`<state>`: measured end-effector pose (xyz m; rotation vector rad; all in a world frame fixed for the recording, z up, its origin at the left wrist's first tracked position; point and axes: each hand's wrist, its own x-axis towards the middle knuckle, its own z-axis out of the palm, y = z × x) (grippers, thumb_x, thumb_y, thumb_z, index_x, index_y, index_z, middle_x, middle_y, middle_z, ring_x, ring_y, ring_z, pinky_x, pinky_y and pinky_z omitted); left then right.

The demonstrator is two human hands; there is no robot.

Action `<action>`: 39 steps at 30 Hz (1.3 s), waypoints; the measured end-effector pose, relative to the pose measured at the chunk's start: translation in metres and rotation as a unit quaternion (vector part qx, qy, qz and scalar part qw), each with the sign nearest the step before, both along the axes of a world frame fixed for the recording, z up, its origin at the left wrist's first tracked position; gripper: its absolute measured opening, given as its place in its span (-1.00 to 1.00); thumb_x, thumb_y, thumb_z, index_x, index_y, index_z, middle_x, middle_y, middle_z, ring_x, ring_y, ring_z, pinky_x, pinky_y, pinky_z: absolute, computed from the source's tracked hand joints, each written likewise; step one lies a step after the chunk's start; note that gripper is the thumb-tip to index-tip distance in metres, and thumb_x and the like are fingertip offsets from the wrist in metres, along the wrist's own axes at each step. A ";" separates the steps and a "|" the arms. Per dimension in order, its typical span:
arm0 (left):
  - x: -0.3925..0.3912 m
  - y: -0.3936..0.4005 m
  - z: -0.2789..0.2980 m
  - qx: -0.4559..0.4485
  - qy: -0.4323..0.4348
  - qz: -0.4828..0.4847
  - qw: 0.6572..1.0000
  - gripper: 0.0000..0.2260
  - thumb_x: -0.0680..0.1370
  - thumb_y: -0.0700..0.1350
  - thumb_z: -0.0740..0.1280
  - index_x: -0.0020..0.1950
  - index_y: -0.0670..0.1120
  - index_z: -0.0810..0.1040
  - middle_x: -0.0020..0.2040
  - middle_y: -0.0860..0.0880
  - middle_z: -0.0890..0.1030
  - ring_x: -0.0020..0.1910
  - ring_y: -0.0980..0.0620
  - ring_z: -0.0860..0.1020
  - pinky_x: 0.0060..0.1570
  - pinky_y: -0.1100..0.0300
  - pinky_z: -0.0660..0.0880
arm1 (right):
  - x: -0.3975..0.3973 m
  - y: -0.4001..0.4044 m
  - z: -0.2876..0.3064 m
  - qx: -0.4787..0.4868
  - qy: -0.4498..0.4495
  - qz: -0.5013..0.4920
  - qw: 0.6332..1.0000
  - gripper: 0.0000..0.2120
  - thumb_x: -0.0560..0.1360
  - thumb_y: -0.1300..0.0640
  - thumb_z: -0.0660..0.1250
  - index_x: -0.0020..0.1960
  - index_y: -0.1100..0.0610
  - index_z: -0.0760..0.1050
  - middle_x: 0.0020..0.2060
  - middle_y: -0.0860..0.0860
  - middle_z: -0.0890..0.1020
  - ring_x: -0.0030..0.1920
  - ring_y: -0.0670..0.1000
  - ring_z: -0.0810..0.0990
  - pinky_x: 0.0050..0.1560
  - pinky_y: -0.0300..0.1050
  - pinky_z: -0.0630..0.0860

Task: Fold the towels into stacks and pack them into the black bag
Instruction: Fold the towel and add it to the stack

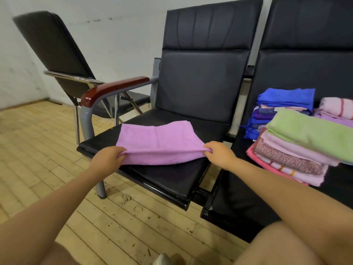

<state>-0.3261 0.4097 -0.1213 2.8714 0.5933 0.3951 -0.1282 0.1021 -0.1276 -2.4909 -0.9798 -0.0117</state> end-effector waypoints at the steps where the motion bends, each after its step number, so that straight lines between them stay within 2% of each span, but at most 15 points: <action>1: -0.004 0.000 0.001 -0.022 -0.020 0.001 1.000 -0.79 0.62 -0.11 0.19 0.10 -0.06 0.60 -0.06 0.02 0.61 -0.05 0.02 0.53 -0.01 0.12 0.48 | 0.001 -0.002 0.001 0.030 0.026 -0.019 0.999 -0.80 0.53 0.15 0.25 -0.22 0.20 0.52 -0.26 0.07 0.53 -0.23 0.04 0.48 -0.29 -0.14 0.33; 3: -0.012 -0.003 0.005 -0.081 -0.076 0.007 0.994 -0.80 0.62 -0.15 0.17 0.11 -0.04 0.58 -0.06 0.03 0.60 -0.05 0.02 0.53 -0.05 0.13 0.45 | 0.001 -0.005 0.005 0.112 0.080 -0.047 0.989 -0.75 0.51 0.11 0.31 -0.20 0.29 0.56 -0.29 0.15 0.56 -0.27 0.02 0.46 -0.27 -0.13 0.33; 6: -0.018 -0.007 0.011 -0.175 -0.161 0.028 0.971 -0.81 0.62 -0.15 0.17 0.08 -0.03 0.57 -0.11 -0.01 0.59 -0.07 -0.03 0.53 -0.14 0.15 0.43 | -0.008 -0.007 0.016 0.243 0.148 -0.054 0.957 -0.73 0.50 0.16 0.33 -0.25 0.36 0.53 -0.37 0.16 0.50 -0.32 0.02 0.43 -0.24 -0.09 0.35; 8: -0.019 -0.014 0.017 -0.232 -0.198 0.035 0.952 -0.80 0.63 -0.13 0.16 0.10 -0.04 0.57 -0.08 -0.05 0.59 -0.04 -0.05 0.52 -0.10 0.12 0.44 | -0.014 -0.008 0.021 0.312 0.171 -0.061 0.933 -0.72 0.53 0.18 0.32 -0.18 0.42 0.54 -0.30 0.29 0.54 -0.29 0.10 0.46 -0.19 -0.03 0.41; 9: -0.020 -0.017 0.019 -0.257 -0.213 0.036 0.942 -0.80 0.63 -0.12 0.15 0.09 -0.03 0.57 -0.08 -0.05 0.58 -0.03 -0.04 0.51 -0.08 0.12 0.44 | -0.016 -0.008 0.023 0.334 0.181 -0.063 0.923 -0.72 0.54 0.17 0.31 -0.12 0.43 0.55 -0.25 0.29 0.55 -0.24 0.08 0.48 -0.14 -0.06 0.42; 11: -0.019 -0.024 0.022 -0.291 -0.228 0.041 0.928 -0.82 0.64 -0.10 0.15 0.07 0.00 0.55 -0.06 -0.01 0.56 -0.01 -0.02 0.48 -0.04 0.11 0.43 | -0.018 -0.007 0.026 0.355 0.202 -0.075 0.910 -0.74 0.56 0.16 0.29 -0.07 0.37 0.58 -0.21 0.16 0.57 -0.15 0.01 0.47 -0.08 -0.13 0.42; 13: -0.016 -0.028 0.023 -0.302 -0.221 0.060 0.926 -0.81 0.64 -0.08 0.14 0.10 0.00 0.53 0.00 -0.02 0.53 0.04 -0.02 0.45 0.05 0.06 0.40 | -0.016 -0.006 0.027 0.364 0.230 -0.105 0.897 -0.82 0.56 0.14 0.30 -0.06 0.22 0.61 -0.11 0.08 0.60 -0.07 0.01 0.52 0.00 -0.13 0.46; 16: -0.011 -0.027 0.020 -0.291 -0.175 0.069 0.938 -0.78 0.65 -0.02 0.12 0.15 -0.02 0.53 0.02 -0.03 0.53 0.06 -0.04 0.47 0.09 0.03 0.42 | -0.013 -0.007 0.027 0.367 0.258 -0.124 0.885 -0.92 0.55 0.12 0.33 -0.04 0.09 0.60 -0.05 0.07 0.62 0.00 0.05 0.55 -0.01 -0.14 0.45; 21: 0.000 -0.013 0.005 -0.203 -0.082 0.068 0.973 -0.73 0.64 -0.03 0.14 -0.01 -0.14 0.58 -0.09 -0.11 0.58 -0.06 -0.06 0.53 -0.11 0.15 0.35 | -0.006 -0.004 0.021 0.310 0.245 -0.136 0.909 -0.80 0.57 0.15 0.28 0.04 0.24 0.62 -0.12 0.11 0.61 -0.11 0.03 0.53 -0.12 -0.18 0.42; 25: 0.019 0.004 -0.006 -0.170 -0.091 0.081 0.978 -0.80 0.63 -0.16 0.13 0.00 -0.09 0.55 -0.11 -0.07 0.58 -0.07 -0.05 0.53 -0.07 0.13 0.38 | 0.011 0.012 0.015 0.253 0.252 -0.133 0.925 -0.76 0.57 0.18 0.21 0.04 0.28 0.61 -0.05 0.17 0.63 0.00 0.13 0.57 -0.05 -0.12 0.42; 30: 0.051 0.018 0.001 -0.143 -0.138 0.105 0.974 -0.81 0.61 -0.17 0.11 0.02 -0.07 0.52 -0.13 -0.05 0.56 -0.11 -0.02 0.52 -0.10 0.09 0.40 | 0.042 0.043 0.024 0.256 0.223 -0.114 0.934 -0.72 0.55 0.21 0.15 0.03 0.32 0.59 -0.07 0.19 0.63 -0.14 0.04 0.52 -0.15 -0.12 0.41; 33: 0.069 0.032 0.004 -0.115 -0.148 0.121 0.975 -0.80 0.62 -0.13 0.10 0.04 -0.08 0.51 -0.10 -0.06 0.56 -0.11 -0.04 0.52 -0.11 0.07 0.43 | 0.061 0.061 0.020 0.238 0.186 -0.127 0.945 -0.75 0.54 0.20 0.14 -0.15 0.31 0.52 -0.24 0.11 0.52 -0.24 0.04 0.42 -0.27 -0.13 0.32; 35: 0.080 0.045 0.003 -0.087 -0.129 0.121 0.980 -0.77 0.62 -0.12 0.09 0.09 -0.09 0.53 -0.08 -0.04 0.55 -0.11 -0.03 0.52 -0.10 0.09 0.43 | 0.074 0.073 0.011 0.220 0.154 -0.134 0.954 -0.78 0.54 0.19 0.14 -0.28 0.19 0.39 -0.30 0.09 0.44 -0.28 0.04 0.35 -0.32 -0.12 0.25; 39: 0.103 0.067 -0.003 -0.066 -0.093 0.114 0.987 -0.74 0.63 -0.12 0.08 0.14 -0.14 0.54 -0.03 -0.09 0.57 -0.11 -0.04 0.50 -0.10 0.09 0.41 | 0.093 0.087 0.002 0.184 0.093 -0.151 0.967 -0.67 0.57 0.16 0.16 -0.38 0.10 0.30 -0.36 0.03 0.45 -0.30 0.04 0.37 -0.38 -0.14 0.25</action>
